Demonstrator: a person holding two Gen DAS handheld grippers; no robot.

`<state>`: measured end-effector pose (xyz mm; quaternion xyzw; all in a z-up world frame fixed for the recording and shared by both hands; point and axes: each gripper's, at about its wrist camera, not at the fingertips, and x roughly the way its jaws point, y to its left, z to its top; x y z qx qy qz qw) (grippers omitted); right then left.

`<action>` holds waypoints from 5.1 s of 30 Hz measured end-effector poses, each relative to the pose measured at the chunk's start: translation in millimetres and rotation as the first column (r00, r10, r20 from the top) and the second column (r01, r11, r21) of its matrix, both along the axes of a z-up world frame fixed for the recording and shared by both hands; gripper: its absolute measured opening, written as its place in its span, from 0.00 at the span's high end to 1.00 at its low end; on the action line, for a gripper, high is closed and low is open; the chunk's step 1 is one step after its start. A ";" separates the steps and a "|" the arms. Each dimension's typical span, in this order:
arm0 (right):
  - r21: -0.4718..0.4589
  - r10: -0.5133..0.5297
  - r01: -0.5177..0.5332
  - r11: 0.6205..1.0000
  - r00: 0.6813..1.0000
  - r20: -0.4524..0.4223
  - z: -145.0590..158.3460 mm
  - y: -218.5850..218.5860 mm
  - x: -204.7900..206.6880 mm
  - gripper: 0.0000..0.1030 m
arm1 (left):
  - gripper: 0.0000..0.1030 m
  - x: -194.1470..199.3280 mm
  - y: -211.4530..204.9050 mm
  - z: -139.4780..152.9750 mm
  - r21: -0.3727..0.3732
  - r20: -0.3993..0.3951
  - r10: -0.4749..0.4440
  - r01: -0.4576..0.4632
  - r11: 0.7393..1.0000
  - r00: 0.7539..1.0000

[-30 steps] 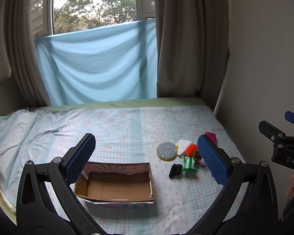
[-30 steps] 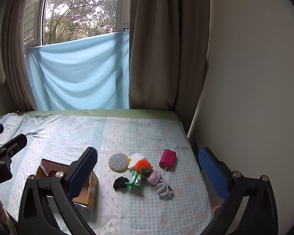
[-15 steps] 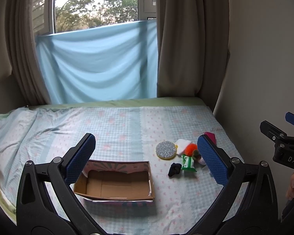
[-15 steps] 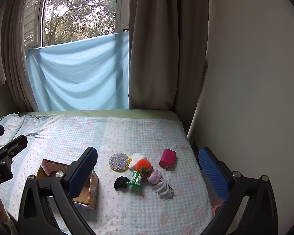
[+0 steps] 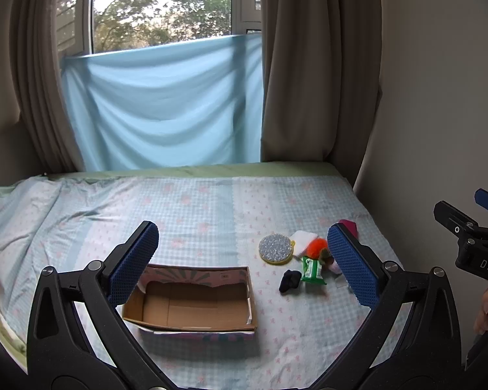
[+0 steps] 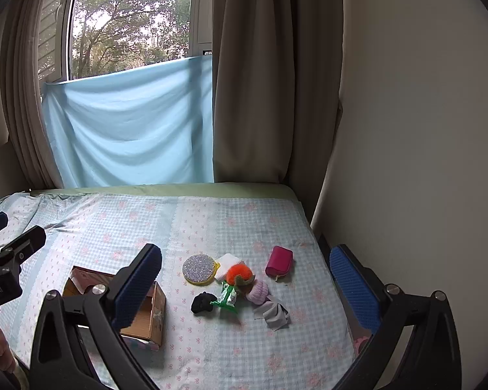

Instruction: Organize soft objects

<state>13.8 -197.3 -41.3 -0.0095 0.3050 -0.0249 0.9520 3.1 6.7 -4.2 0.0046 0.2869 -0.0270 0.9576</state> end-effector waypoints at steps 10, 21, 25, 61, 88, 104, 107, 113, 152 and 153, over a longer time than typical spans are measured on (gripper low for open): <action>0.006 -0.039 0.039 0.999 0.999 -0.026 -2.5 0.3 2.0 0.00 | 0.00 4.1 4.1 -2.5 0.004 -0.023 -0.017 0.018 1.000 1.000; 0.049 -0.130 0.137 0.989 0.983 -0.129 -34.0 -6.5 27.4 0.00 | 0.00 52.7 4.6 -30.2 -0.008 -0.144 -0.180 0.180 0.984 0.973; 0.045 -0.139 0.149 0.988 0.976 -0.166 -58.8 -14.2 48.9 0.00 | 0.00 88.0 -8.0 -55.8 -0.004 -0.214 -0.270 0.276 0.961 0.939; 0.064 0.226 -0.227 0.972 0.823 -0.521 -379.4 -36.6 285.7 0.12 | 0.00 362.2 -149.2 -438.4 0.039 -0.778 -0.500 0.825 0.564 0.379; 0.076 0.195 -0.180 0.981 0.865 -0.462 -362.4 -33.7 295.7 0.65 | 0.87 398.8 -84.9 -424.2 0.076 -0.659 -0.474 0.678 0.731 0.585; 0.054 0.180 -0.172 0.984 0.925 -0.335 -243.6 -24.9 250.6 0.65 | 0.87 357.6 -69.3 -286.8 0.061 -0.522 -0.466 0.577 0.815 0.714; 0.056 0.194 -0.186 0.981 0.930 -0.313 -213.4 -16.6 235.5 0.65 | 0.87 340.9 -58.9 -254.9 0.056 -0.491 -0.453 0.546 0.836 0.744; 0.061 0.268 -0.262 0.963 0.925 -0.267 -152.3 12.3 207.4 0.65 | 0.87 298.2 -25.1 -190.7 0.056 -0.433 -0.394 0.461 0.886 0.811; 0.248 0.248 -0.102 0.963 0.688 -0.682 -306.8 284.3 174.9 0.65 | 0.87 185.5 248.6 -329.1 0.013 -0.703 -0.115 0.174 0.985 0.702; 0.247 0.242 -0.091 0.965 0.678 -0.694 -315.2 281.4 176.8 0.65 | 0.87 188.4 244.1 -340.6 0.013 -0.719 -0.116 0.180 0.984 0.685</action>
